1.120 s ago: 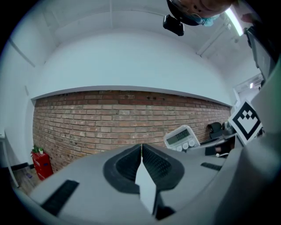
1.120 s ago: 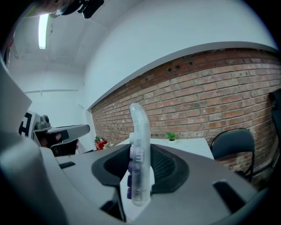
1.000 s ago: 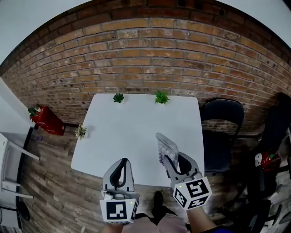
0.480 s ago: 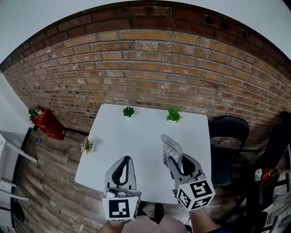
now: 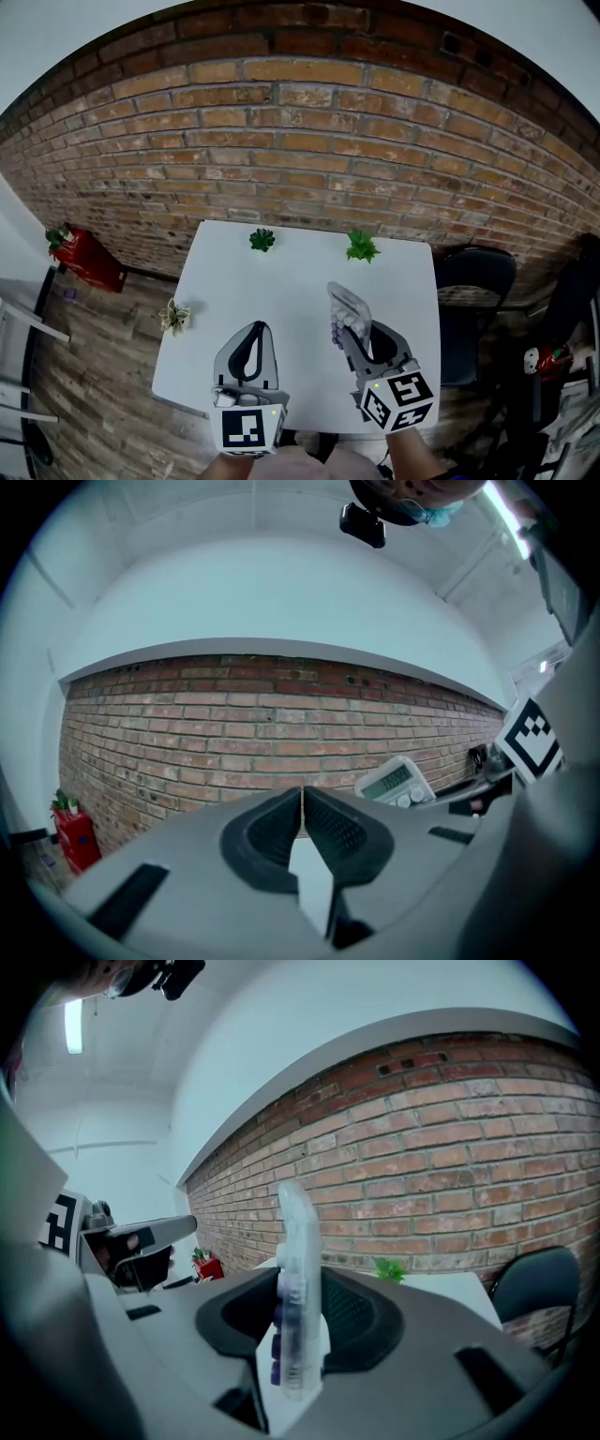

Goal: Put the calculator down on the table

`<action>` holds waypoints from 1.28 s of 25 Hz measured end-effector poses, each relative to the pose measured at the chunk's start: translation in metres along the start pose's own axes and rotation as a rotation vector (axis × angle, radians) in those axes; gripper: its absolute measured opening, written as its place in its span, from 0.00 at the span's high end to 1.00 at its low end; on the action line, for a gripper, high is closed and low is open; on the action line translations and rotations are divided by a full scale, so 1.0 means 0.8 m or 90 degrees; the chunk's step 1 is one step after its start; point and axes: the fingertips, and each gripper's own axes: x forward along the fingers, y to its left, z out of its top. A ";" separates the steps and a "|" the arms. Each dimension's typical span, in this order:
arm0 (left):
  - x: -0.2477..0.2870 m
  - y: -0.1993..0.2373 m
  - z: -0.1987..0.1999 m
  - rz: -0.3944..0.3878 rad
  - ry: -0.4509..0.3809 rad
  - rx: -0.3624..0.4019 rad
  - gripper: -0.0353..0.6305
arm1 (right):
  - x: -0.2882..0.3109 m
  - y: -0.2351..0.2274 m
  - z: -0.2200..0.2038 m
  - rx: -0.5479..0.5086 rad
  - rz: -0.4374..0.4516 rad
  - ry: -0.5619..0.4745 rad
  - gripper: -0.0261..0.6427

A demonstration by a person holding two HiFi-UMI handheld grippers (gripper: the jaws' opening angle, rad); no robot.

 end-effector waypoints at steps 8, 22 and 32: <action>0.016 0.022 -0.045 0.004 0.057 0.012 0.92 | 0.039 -0.012 -0.045 0.033 -0.002 0.059 0.76; 0.042 0.040 -0.112 -0.015 0.137 0.004 0.92 | 0.076 -0.024 -0.152 0.122 -0.016 0.176 0.76; 0.056 0.055 -0.141 -0.020 0.171 0.002 0.92 | 0.090 -0.030 -0.194 0.222 -0.017 0.203 0.76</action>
